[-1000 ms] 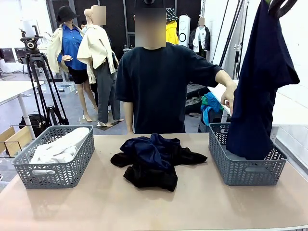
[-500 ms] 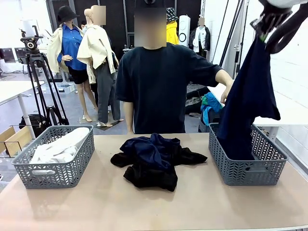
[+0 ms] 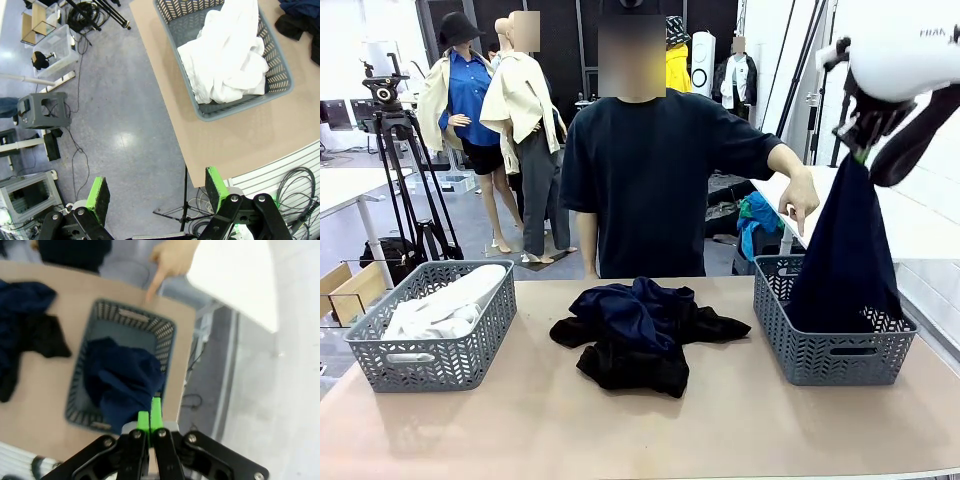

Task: Sort the tops and bottoms.
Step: Sort the clothes according to human instructions.

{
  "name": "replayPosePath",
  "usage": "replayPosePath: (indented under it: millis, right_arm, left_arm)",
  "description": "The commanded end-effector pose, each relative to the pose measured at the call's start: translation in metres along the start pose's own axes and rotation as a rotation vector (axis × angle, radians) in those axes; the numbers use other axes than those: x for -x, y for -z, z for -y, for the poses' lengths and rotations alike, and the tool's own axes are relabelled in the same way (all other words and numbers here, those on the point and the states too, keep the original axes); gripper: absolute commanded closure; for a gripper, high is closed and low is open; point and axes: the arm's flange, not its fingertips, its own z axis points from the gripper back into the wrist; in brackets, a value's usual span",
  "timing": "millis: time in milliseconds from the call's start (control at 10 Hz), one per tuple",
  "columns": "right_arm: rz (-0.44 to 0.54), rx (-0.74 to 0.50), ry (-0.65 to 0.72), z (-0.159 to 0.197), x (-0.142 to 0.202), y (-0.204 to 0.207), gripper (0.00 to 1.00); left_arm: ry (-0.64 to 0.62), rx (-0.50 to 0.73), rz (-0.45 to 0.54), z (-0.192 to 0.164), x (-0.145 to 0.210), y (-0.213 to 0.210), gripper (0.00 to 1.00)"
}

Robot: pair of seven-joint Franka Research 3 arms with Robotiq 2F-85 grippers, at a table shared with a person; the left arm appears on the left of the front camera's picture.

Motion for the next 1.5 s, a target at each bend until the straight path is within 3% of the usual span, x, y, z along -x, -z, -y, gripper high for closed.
replayPosePath:
  millis: [0,400,900,1000,1400]
  right_arm:
    - [0.034,-0.078,0.043,-0.013,0.025,0.018,1.00]
    - [-0.033,-0.062,-0.008,-0.029,0.032,0.051,1.00]
    - [-0.060,-0.036,0.030,-0.015,0.027,0.054,0.09]
    - [-0.055,-0.023,0.040,-0.010,0.024,0.052,0.00]
    - [-0.022,-0.013,0.087,0.010,0.013,0.033,0.00]
  left_arm:
    - [0.006,-0.007,-0.003,-0.002,0.001,-0.001,0.00]
    - [0.006,-0.007,-0.003,-0.002,0.001,-0.001,0.00]
    - [0.006,-0.007,-0.003,-0.002,0.001,-0.001,0.00]
    - [0.006,-0.007,-0.003,-0.002,0.001,-0.001,0.00]
    - [0.006,-0.007,-0.003,-0.002,0.001,-0.001,0.00]
